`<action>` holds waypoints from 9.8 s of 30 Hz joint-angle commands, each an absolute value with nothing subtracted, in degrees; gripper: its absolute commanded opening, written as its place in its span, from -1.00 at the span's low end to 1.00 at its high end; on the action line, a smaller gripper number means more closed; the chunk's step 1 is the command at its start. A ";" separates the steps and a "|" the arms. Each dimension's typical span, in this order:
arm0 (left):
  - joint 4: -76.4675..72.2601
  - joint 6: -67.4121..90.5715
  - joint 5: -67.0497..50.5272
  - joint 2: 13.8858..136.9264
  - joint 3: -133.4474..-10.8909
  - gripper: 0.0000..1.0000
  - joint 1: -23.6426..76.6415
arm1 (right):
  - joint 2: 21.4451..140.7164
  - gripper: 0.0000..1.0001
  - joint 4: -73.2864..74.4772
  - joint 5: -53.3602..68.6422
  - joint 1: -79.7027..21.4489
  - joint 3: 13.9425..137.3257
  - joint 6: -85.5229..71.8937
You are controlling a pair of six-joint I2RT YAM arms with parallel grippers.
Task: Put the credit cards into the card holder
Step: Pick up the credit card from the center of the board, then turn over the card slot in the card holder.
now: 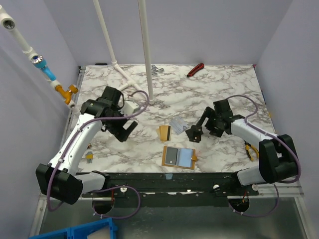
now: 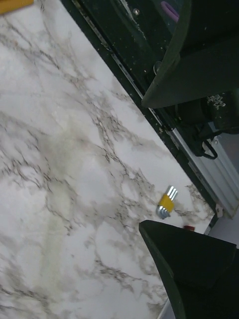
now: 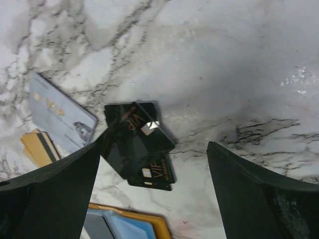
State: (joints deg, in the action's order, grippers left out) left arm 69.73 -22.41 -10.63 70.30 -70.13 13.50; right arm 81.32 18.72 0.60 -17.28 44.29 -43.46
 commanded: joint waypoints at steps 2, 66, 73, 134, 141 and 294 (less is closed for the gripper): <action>63.78 -21.67 -8.22 74.14 -73.57 0.97 30.23 | 84.01 0.75 12.10 9.62 -13.99 39.17 -44.31; 29.00 -20.03 -12.21 124.47 -97.43 -0.23 50.23 | 78.67 0.16 4.27 26.08 -0.38 28.30 -46.92; 31.68 -19.86 -9.51 125.68 -99.75 -0.31 50.45 | 79.24 0.16 2.28 27.54 -0.41 28.82 -48.08; 33.65 -29.38 -4.86 124.45 -95.44 -0.82 55.99 | 84.67 -0.57 -21.22 39.04 0.36 21.37 -57.28; 34.36 -28.62 -7.29 124.69 -96.73 -0.87 55.45 | 87.27 -0.65 -25.86 40.33 0.35 19.94 -58.56; 39.40 7.02 -73.75 75.48 -75.65 -0.06 18.37 | 84.38 -0.99 -45.60 49.58 -35.50 52.17 -60.08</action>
